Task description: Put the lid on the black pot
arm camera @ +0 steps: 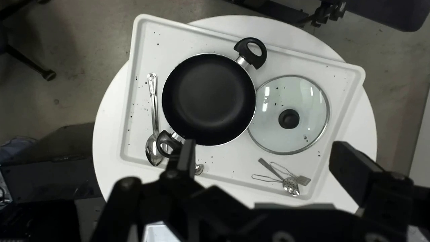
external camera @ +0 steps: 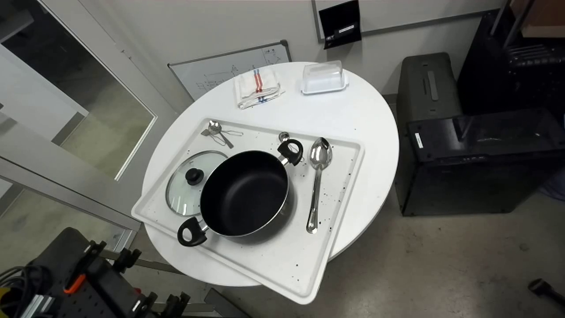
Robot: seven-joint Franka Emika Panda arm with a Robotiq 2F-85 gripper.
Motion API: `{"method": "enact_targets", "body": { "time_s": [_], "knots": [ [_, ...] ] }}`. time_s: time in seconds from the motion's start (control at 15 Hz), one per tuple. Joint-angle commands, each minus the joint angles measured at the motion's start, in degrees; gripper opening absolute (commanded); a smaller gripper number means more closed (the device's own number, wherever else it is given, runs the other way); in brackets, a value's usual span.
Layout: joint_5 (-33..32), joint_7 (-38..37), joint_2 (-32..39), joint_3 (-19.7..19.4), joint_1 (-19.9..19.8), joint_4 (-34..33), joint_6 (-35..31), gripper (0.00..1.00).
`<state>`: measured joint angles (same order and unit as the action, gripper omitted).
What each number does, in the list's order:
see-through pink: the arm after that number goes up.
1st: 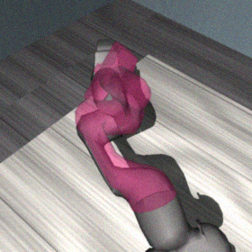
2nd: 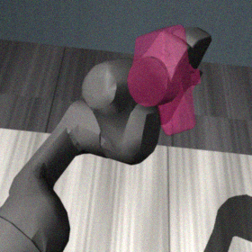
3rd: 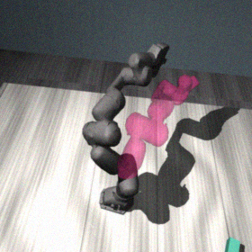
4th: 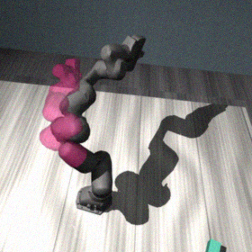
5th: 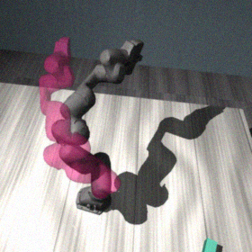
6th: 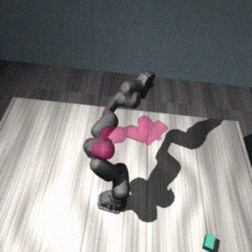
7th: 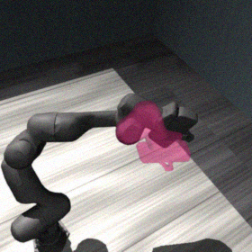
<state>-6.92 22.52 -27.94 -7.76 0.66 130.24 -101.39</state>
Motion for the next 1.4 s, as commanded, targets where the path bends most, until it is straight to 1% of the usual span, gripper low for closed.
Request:
{"method": "enact_targets", "body": {
  "time_s": [0.0,0.4,0.67,1.07,1.2,1.33],
  "knots": [
    [1.02,-0.88,3.82,1.87,1.44,2.05,-5.88,1.00],
    [0.98,-0.83,11.79,6.02,4.17,6.52,-13.75,1.00],
    [0.64,-1.44,17.54,8.86,5.56,8.86,-20.37,1.00],
    [-1.67,-4.20,28.26,12.29,6.16,11.67,-36.01,1.00],
    [-3.87,-5.98,32.09,13.07,6.18,12.22,-41.69,1.00],
    [-5.87,-7.56,36.43,13.57,6.40,11.83,-45.69,1.00]
  ]
}}
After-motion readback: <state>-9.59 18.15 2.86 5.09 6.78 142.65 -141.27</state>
